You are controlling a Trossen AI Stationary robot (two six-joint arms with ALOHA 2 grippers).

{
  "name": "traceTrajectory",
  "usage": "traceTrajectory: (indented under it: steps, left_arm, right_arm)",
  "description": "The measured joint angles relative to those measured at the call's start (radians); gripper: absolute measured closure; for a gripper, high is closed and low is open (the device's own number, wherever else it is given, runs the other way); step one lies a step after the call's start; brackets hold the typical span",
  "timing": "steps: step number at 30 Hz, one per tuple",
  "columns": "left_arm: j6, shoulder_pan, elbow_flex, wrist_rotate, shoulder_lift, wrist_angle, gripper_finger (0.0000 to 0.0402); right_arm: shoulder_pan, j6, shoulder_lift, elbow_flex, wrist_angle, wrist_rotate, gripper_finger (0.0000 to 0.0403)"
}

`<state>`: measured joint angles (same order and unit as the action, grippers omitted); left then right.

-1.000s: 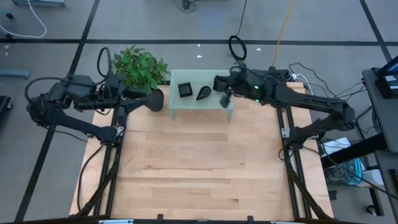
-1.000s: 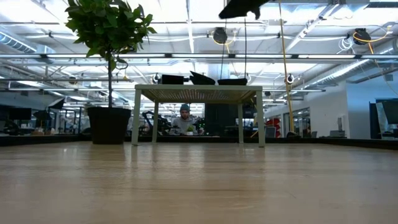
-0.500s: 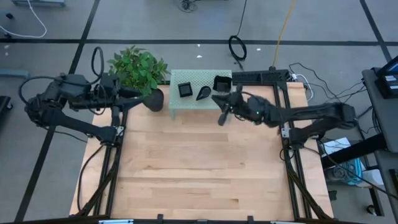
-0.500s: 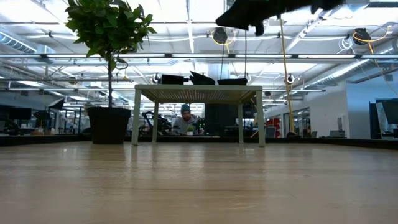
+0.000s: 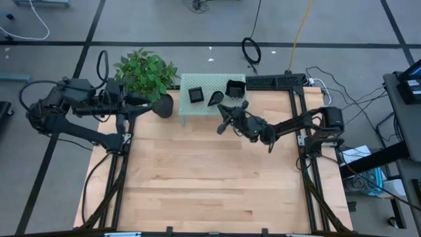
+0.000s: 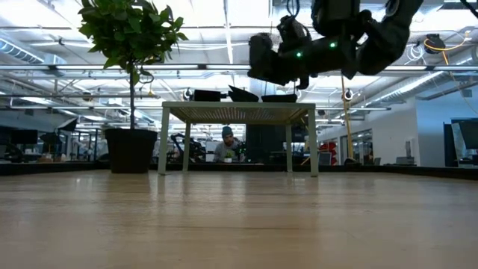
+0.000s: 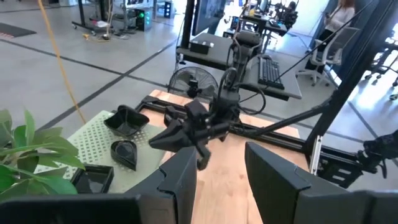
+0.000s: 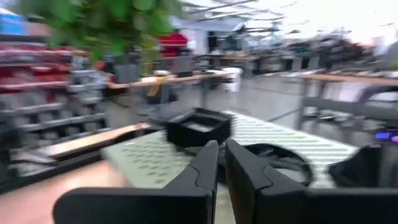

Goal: Pick & Place Mini shaped plates
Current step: Return to Home Position

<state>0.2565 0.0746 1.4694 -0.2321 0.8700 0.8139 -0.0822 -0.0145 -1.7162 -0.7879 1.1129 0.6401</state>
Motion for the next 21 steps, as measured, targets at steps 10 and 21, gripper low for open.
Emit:
traceTrajectory:
  steps: [10, 21]
  left_arm:
    - [0.000, 0.000, 0.000, 0.005, 0.000, 0.001, 0.0261]
    - [0.000, 0.000, 0.000, 0.006, -0.001, 0.006, 0.0261]
  right_arm:
    - [-0.042, -0.133, -0.049, -0.074, -0.059, 0.040, 0.0383]
    - [-0.063, -0.127, -0.048, -0.075, -0.122, 0.040, 0.0383]
